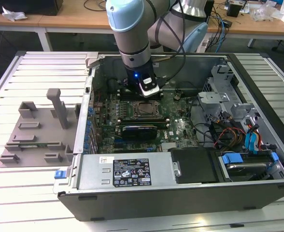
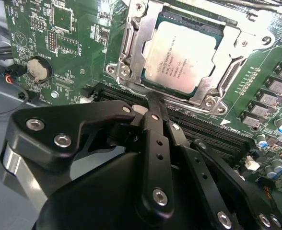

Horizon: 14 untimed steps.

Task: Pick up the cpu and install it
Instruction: 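Install the first cpu locking lever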

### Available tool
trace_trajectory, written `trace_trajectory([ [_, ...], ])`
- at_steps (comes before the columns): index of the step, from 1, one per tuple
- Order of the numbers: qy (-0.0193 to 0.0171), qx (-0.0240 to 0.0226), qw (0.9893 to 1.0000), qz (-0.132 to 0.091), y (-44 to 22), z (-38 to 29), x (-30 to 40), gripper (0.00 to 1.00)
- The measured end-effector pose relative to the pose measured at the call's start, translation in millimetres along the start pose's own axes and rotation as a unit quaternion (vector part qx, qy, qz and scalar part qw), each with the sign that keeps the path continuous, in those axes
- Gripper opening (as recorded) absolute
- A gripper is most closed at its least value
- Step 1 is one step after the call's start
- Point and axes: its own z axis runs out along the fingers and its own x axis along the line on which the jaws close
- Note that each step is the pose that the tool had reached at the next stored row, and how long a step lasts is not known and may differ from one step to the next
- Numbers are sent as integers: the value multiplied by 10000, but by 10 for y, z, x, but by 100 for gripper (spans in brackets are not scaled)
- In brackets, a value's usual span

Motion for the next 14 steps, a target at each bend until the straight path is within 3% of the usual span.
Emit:
trace_trajectory([
  [3,-26,-11,10000,-4,-2,17,1,11],
  [7,-17,-61,10000,9,1,20,-7,11],
  [10,-17,-61,10000,9,9,-31,-18,11],
  [12,-18,-59,10000,12,25,-109,-34,11],
  [14,-23,-34,10000,14,32,-150,-42,11],
])
